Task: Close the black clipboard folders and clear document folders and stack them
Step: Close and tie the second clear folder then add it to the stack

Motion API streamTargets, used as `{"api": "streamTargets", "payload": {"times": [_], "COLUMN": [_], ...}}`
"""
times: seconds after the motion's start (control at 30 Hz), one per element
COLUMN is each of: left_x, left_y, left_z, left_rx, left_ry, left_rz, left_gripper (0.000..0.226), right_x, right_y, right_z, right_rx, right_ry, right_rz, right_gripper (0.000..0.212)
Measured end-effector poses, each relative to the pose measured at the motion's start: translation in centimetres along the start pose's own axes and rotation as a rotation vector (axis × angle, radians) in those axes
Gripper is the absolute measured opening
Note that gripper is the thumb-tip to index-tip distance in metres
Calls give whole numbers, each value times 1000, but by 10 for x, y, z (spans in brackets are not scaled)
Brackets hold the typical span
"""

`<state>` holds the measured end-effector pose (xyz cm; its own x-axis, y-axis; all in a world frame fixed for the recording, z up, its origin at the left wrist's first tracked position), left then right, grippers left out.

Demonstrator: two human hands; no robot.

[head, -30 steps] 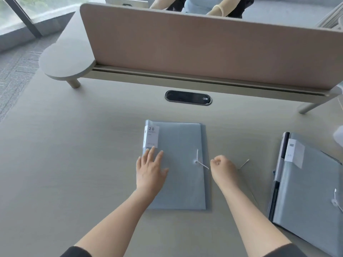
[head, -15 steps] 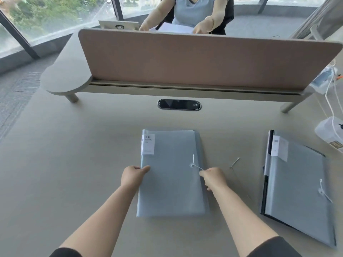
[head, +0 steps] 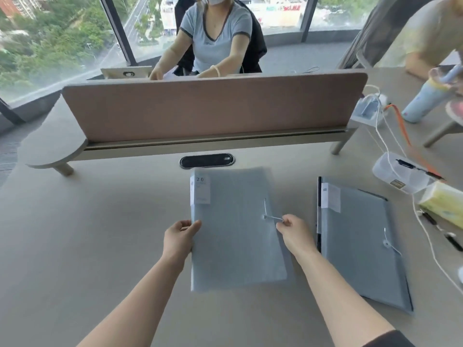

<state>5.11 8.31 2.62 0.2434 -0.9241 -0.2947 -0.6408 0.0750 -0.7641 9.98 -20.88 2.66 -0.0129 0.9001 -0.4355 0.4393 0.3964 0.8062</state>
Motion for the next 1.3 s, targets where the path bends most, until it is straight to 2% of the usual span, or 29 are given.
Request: {"api": "streamTargets", "payload": {"times": [0.17, 0.37, 0.6, 0.87, 1.03, 1.13, 1.3], "left_x": [66, 158, 239, 295, 311, 315, 320], "left_y": [-48, -80, -79, -63, -53, -49, -48], "left_z": [-17, -42, -62, -65, -62, -58, -63], "left_rx": [101, 166, 141, 130, 160, 189, 191], "left_ry": [138, 291, 394, 428, 369, 316, 314], "left_rz": [5, 45, 92, 235, 370, 478, 552], "left_gripper": [17, 11, 14, 23, 26, 27, 47], "right_x": [-78, -169, -236, -268, -272, -269, -266], "right_y": [-17, -56, -104, -156, -167, -172, -187], "right_z": [13, 24, 27, 27, 28, 31, 35], "right_rx": [-11, 32, 135, 256, 265, 285, 321], "right_ry": [-154, -308, -382, -391, -382, -325, -320], "right_rz": [95, 119, 87, 73, 31, 18, -67], "right_gripper": [13, 16, 17, 22, 23, 14, 16]}}
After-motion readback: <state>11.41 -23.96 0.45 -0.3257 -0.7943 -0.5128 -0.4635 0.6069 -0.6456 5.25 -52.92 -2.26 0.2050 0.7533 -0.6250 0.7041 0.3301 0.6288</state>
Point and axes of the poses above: each hand's wrist, its own z-axis towards the middle knuckle, its own x-axis out of the palm, y = z × x, the point moved 4 cm from there along z, towards the middle knuckle, and after that the axes turned 11 degrees about z, right-handed, at the moved point
